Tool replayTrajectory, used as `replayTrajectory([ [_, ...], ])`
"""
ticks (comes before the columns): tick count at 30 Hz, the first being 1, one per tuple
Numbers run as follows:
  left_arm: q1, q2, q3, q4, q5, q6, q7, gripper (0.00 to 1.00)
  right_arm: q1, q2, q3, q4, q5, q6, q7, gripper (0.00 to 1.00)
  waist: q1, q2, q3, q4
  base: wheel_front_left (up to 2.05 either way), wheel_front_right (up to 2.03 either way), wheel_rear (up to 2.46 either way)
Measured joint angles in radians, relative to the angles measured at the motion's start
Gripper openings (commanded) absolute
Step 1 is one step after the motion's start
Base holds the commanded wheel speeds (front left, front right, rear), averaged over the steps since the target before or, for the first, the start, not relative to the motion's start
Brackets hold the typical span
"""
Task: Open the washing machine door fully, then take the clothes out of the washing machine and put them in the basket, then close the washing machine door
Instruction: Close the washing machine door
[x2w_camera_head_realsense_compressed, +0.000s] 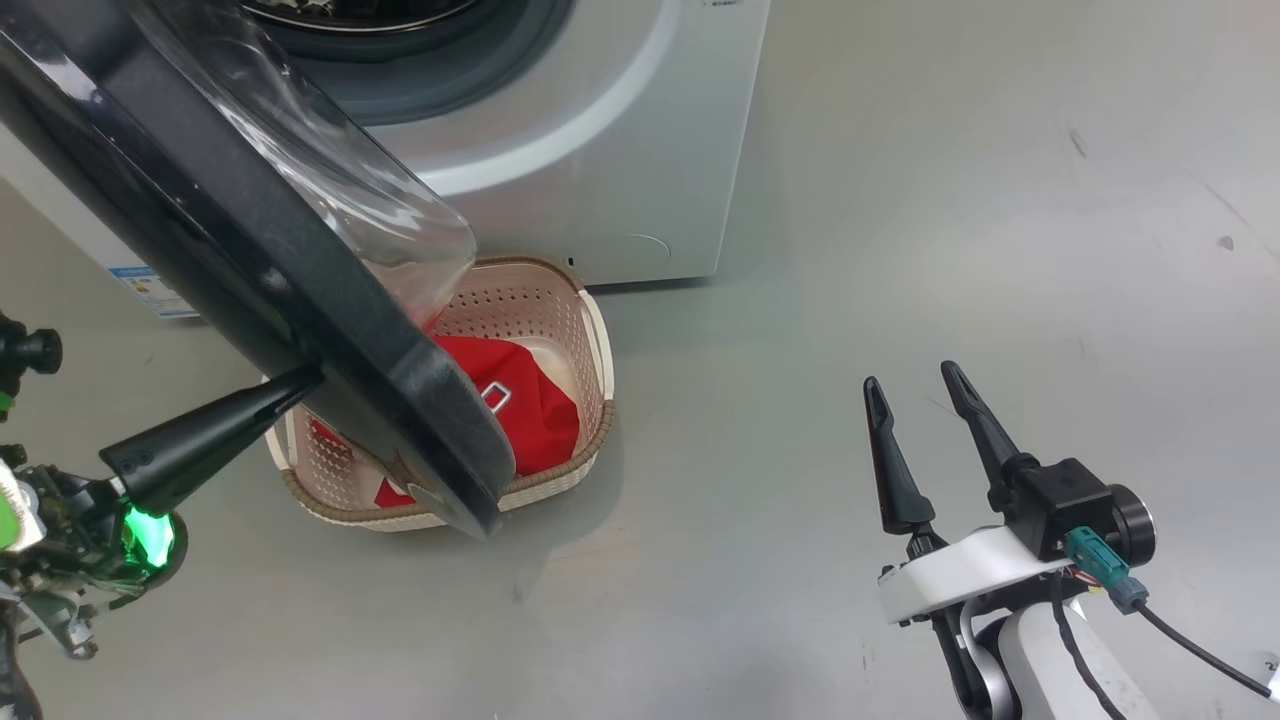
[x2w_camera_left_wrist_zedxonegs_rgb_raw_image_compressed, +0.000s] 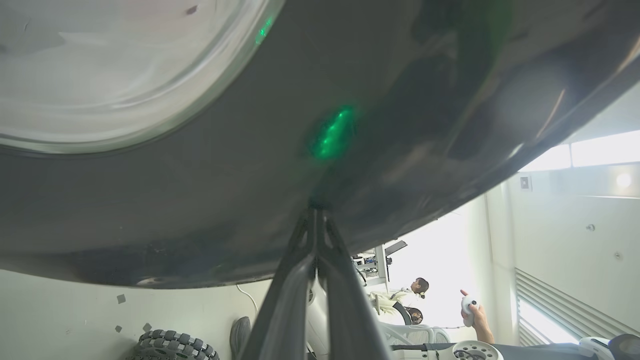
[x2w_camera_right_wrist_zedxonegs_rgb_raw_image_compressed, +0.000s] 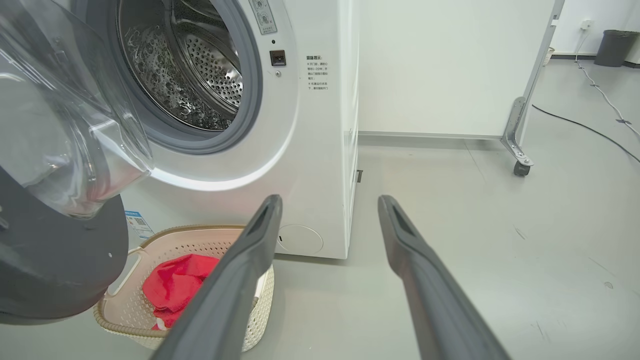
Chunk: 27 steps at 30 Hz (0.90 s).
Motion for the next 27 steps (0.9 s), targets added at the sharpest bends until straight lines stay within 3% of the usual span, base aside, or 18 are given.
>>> replayTrajectory([
  [27,-0.189,-0.086,-0.041,0.075,0.021,0.037,-0.096,0.00,-0.043,0.004,0.022,-0.026,0.038,-0.008,0.000,1.00,0.0000,0.0000,0.105,-0.157,0.00,0.00,0.00],
])
